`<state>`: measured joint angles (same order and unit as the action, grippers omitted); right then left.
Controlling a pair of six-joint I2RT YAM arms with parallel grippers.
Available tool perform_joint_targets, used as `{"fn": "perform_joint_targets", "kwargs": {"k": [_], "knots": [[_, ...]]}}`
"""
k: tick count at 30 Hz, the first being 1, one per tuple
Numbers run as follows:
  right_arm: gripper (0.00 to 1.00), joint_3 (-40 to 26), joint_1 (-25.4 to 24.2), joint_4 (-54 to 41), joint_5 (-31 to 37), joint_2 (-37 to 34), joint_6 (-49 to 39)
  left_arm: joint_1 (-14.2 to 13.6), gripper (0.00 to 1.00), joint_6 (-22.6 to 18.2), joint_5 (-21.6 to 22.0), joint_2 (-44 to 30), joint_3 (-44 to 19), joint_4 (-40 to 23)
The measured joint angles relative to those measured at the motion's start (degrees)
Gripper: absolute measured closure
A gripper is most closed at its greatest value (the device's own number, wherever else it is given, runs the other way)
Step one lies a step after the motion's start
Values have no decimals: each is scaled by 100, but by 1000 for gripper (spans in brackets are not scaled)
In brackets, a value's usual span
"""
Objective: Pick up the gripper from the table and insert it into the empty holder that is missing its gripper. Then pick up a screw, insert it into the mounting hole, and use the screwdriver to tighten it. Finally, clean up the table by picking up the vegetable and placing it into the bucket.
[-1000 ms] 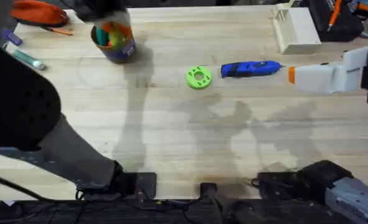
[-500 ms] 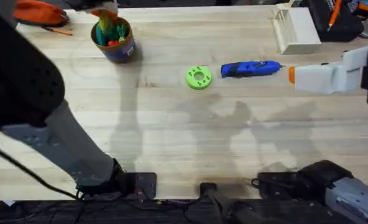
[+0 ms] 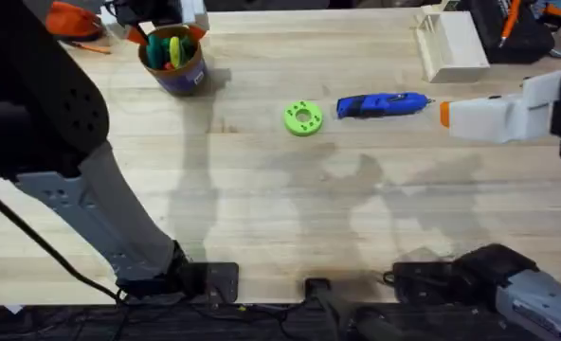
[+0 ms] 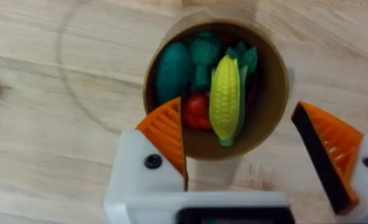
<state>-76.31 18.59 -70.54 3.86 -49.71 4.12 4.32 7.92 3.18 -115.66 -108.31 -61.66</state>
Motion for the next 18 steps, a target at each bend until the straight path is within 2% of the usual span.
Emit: {"fn": "perform_joint_targets", "kwargs": {"k": [6,11,15,18], "knots": [[10,0,0,-1,0,0,0,-41,15,0,-42,187,-17,-394],[10,0,0,-3,0,0,-1,-224,14,49,-41,973,-20,-589],[10,0,0,-15,0,0,0,-533,15,74,55,1798,-82,-1007],[10,0,0,-50,0,0,0,-893,15,92,228,2302,-154,-1415]]}}
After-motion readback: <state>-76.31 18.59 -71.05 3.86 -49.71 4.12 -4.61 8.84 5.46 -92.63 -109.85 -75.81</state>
